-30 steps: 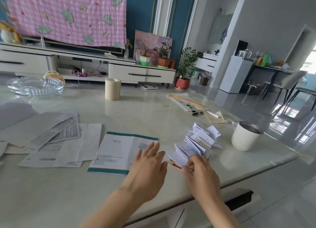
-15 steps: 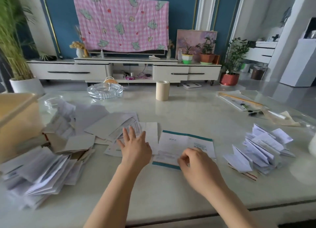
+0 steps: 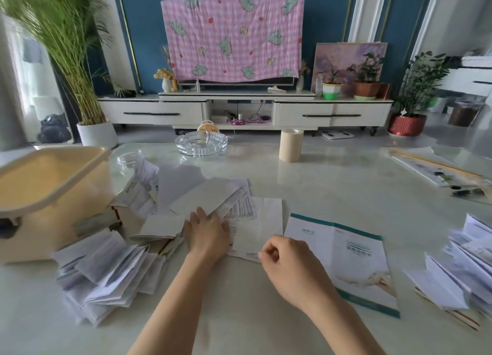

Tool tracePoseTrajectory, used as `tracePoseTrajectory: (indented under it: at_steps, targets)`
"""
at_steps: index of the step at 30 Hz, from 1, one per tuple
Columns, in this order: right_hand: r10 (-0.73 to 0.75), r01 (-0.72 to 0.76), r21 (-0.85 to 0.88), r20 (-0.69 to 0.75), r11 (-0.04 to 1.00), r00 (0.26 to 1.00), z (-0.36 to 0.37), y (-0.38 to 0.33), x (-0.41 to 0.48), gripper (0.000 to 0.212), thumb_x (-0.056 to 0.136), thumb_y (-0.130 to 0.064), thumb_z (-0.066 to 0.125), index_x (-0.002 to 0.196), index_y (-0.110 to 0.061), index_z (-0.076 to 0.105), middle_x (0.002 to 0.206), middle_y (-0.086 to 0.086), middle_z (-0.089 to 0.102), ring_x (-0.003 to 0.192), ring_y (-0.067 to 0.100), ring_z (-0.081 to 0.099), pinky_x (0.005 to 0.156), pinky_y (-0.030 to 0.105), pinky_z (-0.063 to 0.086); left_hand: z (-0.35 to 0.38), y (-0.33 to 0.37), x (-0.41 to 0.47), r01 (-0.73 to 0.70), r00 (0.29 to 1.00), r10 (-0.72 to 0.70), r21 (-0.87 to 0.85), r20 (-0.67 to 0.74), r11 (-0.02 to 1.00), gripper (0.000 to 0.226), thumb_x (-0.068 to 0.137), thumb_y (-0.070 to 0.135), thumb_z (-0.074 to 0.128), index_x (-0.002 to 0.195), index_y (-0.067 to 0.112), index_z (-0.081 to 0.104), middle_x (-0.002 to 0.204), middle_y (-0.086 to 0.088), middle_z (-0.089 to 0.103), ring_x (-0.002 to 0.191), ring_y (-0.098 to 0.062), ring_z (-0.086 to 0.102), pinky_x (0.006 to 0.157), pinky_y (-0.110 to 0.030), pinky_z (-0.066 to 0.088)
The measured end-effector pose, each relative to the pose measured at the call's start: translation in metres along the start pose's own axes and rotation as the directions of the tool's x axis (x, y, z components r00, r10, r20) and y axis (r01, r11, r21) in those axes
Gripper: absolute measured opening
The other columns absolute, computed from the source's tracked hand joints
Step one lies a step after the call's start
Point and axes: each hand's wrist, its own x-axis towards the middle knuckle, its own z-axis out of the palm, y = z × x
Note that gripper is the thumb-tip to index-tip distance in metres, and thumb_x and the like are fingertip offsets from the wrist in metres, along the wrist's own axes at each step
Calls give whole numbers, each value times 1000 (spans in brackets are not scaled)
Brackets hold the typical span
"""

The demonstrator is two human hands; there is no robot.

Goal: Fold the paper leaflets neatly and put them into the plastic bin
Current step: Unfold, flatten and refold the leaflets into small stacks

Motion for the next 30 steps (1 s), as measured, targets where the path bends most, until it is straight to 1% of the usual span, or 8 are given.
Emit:
tracePoseTrajectory:
  at_steps: [4,9,13,16,18,22,26,30]
  targets:
    - [10,-9,40,-14,999,1000,-4,3,-2,16,93,-31,49,85,-21,59,88,-4,65,80,15,60,71,28,48,-5,4,-3,27,995,-31,-43,-95,999,41,98,29,30,127,3,46,132,-15,41,123,-32,37,103,-41,28]
    - [33,-18,148,-100,989,994,-19,11,-6,15,92,-26,53,85,-18,64,80,-8,65,76,13,60,70,26,49,-45,23,-29,-121,885,-153,-535,-440,836,27,94,8,46,115,0,59,115,-15,60,105,-30,54,90,-29,35]
    - [187,-77,407,-237,910,953,-32,17,-1,13,88,-30,60,93,-18,63,91,-6,66,80,8,60,71,14,46,-90,46,-73,-299,842,-311,-860,-442,412,24,88,-1,52,95,15,68,85,1,65,76,-14,57,69,-13,45]
    - [316,-183,828,8,529,949,-44,18,-6,50,73,-52,64,113,-22,57,107,-4,65,99,11,62,86,30,51,-103,63,-101,-145,977,-169,-985,-129,-90,23,88,-5,54,85,17,62,86,-5,62,75,-16,59,72,-28,56]
    - [237,-231,937,169,262,957,-52,18,-10,63,68,-56,61,120,-21,56,113,0,66,107,16,62,86,30,50,-103,72,-110,56,998,14,-965,54,-255,21,88,-7,54,84,13,58,83,-6,60,69,-15,59,68,-26,56]
    - [266,-158,986,141,46,954,-68,27,-14,51,79,-40,60,118,-7,63,106,11,68,97,23,62,85,35,48,-96,77,-113,230,958,204,-966,203,-119,19,85,-8,56,83,11,56,75,-4,61,56,-9,62,55,-20,54]
    - [384,-47,930,-104,365,918,-78,34,-21,15,86,-5,60,94,-13,69,88,1,73,77,14,66,61,22,51,-93,79,-116,196,951,226,-977,210,84,39,83,4,65,115,18,49,81,-6,67,64,-13,65,64,-23,53]
    - [306,-54,812,-156,581,939,-82,34,-28,13,86,-5,62,89,-15,71,85,-1,73,78,12,66,70,23,51,-90,82,-116,-18,966,257,-983,29,181,69,82,10,68,136,35,33,88,-13,67,77,-19,65,74,-29,53]
